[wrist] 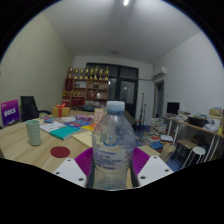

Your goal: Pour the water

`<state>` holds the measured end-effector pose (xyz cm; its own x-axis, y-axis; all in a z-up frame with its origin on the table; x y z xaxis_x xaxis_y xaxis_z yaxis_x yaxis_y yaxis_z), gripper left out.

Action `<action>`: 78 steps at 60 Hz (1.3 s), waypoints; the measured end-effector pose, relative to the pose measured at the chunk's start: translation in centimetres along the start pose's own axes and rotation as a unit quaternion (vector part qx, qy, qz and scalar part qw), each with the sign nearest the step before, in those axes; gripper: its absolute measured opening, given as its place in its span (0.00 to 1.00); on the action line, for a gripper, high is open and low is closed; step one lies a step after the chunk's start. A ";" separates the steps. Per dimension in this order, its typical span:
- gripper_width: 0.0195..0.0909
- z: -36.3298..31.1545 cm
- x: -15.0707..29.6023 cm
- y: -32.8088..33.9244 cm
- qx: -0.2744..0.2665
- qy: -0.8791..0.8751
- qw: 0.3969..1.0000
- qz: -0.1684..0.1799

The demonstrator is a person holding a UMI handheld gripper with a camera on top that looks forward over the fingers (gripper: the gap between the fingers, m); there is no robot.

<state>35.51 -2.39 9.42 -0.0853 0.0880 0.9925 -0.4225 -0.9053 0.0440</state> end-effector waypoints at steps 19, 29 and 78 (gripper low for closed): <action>0.44 -12.9 15.8 -1.8 0.012 0.349 0.919 0.184; 0.44 -21.0 17.6 -3.9 -0.028 0.643 0.708 0.290; 0.44 -27.1 17.6 -2.2 0.032 0.486 0.825 0.285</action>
<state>10.53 12.39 23.65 -0.9508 -0.0965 0.2943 -0.0176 -0.9319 -0.3622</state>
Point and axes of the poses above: the point between the fingertips, and its own axes, seen from behind it with the camera up: z to the right, x up, y backward, against the way the camera looks, the point moved 1 cm from there along y, backward, against the way the camera looks, and after that the axes turned 15 degrees about -x, right-handed, at the moved point
